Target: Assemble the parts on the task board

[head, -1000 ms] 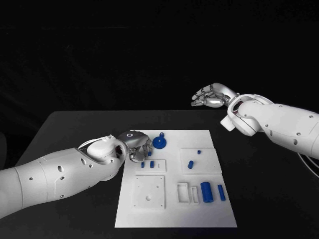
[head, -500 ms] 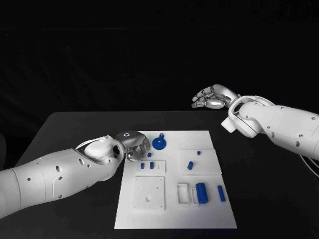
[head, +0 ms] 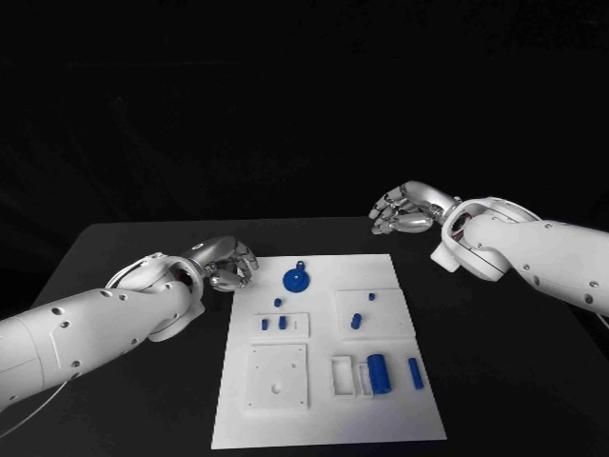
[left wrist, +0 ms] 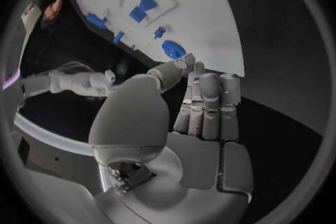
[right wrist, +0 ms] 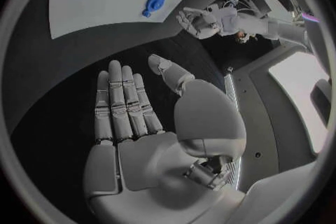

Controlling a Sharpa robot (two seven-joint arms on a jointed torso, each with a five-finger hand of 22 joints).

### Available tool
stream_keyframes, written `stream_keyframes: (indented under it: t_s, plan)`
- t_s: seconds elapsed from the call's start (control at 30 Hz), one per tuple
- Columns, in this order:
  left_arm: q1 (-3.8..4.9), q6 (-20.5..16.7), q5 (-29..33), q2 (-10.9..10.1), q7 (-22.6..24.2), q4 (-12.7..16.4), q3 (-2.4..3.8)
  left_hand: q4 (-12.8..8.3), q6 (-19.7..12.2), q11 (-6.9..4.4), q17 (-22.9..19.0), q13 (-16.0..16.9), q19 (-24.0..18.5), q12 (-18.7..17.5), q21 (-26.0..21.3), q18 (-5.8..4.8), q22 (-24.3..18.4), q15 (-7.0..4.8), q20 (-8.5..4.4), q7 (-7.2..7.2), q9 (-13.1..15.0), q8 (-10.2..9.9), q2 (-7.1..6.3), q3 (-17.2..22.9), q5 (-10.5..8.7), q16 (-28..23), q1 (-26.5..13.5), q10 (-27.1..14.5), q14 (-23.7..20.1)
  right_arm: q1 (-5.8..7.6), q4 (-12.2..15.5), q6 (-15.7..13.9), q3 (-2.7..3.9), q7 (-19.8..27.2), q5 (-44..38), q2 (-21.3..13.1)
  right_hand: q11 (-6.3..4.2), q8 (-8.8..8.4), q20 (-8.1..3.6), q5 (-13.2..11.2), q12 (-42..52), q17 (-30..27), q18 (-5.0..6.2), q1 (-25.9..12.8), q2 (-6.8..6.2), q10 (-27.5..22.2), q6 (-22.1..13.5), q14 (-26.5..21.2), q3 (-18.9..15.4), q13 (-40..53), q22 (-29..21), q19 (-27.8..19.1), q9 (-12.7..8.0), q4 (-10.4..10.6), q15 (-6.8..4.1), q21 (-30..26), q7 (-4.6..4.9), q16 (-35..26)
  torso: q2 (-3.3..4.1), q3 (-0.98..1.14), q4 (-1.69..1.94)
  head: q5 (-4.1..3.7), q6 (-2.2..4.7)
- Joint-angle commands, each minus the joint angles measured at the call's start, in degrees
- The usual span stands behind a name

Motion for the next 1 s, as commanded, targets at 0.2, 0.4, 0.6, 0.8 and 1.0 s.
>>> stream_keyframes:
  t_s: [0.2, 0.4, 0.6, 0.8, 1.0]
  plan:
    - [0.89, 1.26, 40.46, -3.09, 12.66, 3.96, 0.12, 0.98, -0.56, -0.06, -1.75, 0.14, -1.91, 0.46, -2.53, 3.31, -1.23, -0.08, -0.06, 0.30, 0.11, 0.91, 0.20, -2.25, -0.15, -3.98, -3.61, 0.37, -1.16, -0.60, 5.92, 2.37, -1.44, -4.20, -22.02, -3.54, -1.87, 1.19, -3.94, -1.87, 1.90, 7.32, 1.18, 1.63, -0.74, 2.94, 2.12, 11.11, -0.35, 2.47, -0.45, 14.13, 0.85, -0.09, -4.88, 5.10, -0.84, 6.69, -0.03, 0.04, -0.07, -1.01, 0.51]
    - [0.88, 2.80, 45.41, -4.32, 16.23, 6.39, 0.10, 0.58, -0.83, 0.04, -2.41, 0.10, -2.36, 0.47, -3.68, 2.86, -1.82, 0.04, -0.09, 0.37, 0.09, 1.31, 0.93, -3.54, 0.02, -5.84, -4.49, 0.15, -1.35, -1.35, 8.89, 2.82, -2.48, -5.52, -30.74, -4.62, -2.99, 1.34, -7.05, -2.92, 2.07, 11.76, 1.18, 2.08, -1.28, 3.91, 3.23, 15.84, -0.95, 3.61, 1.36, 21.20, 1.00, -0.07, -6.23, 9.32, -1.37, 12.33, 0.01, -0.02, -0.04, -1.44, 0.63]
    - [0.87, 3.28, 46.39, -4.40, 17.27, 7.40, 0.09, 0.37, -1.01, 0.08, -2.54, 0.06, -2.38, 0.44, -4.02, 2.73, -2.00, 0.09, -0.13, 0.37, 0.04, 1.41, 1.46, -3.81, 0.13, -6.34, -4.58, -0.01, -1.28, -2.92, 11.18, 3.62, -3.01, -7.36, -36.79, -4.58, -3.48, 1.03, -10.94, -5.83, 0.34, 19.05, 1.18, 2.35, -2.30, 4.48, 4.62, 18.43, 1.81, 4.16, 6.04, 28.37, 0.56, 0.25, -6.89, 15.84, -1.75, 24.21, 0.05, -0.07, 0.00, -1.58, 0.54]
    - [0.87, 3.50, 46.89, -4.35, 17.64, 7.53, 0.09, 0.25, -1.08, 0.11, -2.55, 0.03, -2.33, 0.40, -4.15, 2.67, -2.08, 0.12, -0.16, 0.40, 0.02, 1.47, 1.68, -4.00, 0.13, -6.51, -4.68, -0.13, -1.18, -4.29, 12.11, 4.04, -3.46, -9.30, -40.46, -3.79, -3.07, 0.64, -12.08, -6.73, -1.54, 21.41, 1.18, 1.45, -2.90, 4.41, 4.87, 17.45, 4.73, 3.79, 8.60, 29.88, 0.16, 0.46, -6.59, 18.30, -1.73, 29.64, 0.10, -0.03, 0.06, -1.64, 0.48]
    - [0.86, 3.46, 46.95, -4.39, 17.75, 7.67, 0.09, 0.19, -1.15, 0.15, -2.56, 0.01, -2.30, 0.36, -4.24, 2.62, -2.12, 0.15, -0.17, 0.46, -0.01, 1.51, 1.79, -4.13, 0.11, -6.63, -4.78, -0.24, -1.12, -5.37, 11.77, 3.57, -3.65, -10.84, -43.03, -2.90, -2.82, 0.50, -12.20, -8.54, -2.49, 21.39, 1.18, 1.34, -3.72, 4.18, 4.86, 17.15, 6.48, 3.53, 9.05, 30.14, 0.02, 1.07, -6.27, 18.74, -1.66, 31.00, 0.15, 0.01, 0.04, -1.58, 0.19]
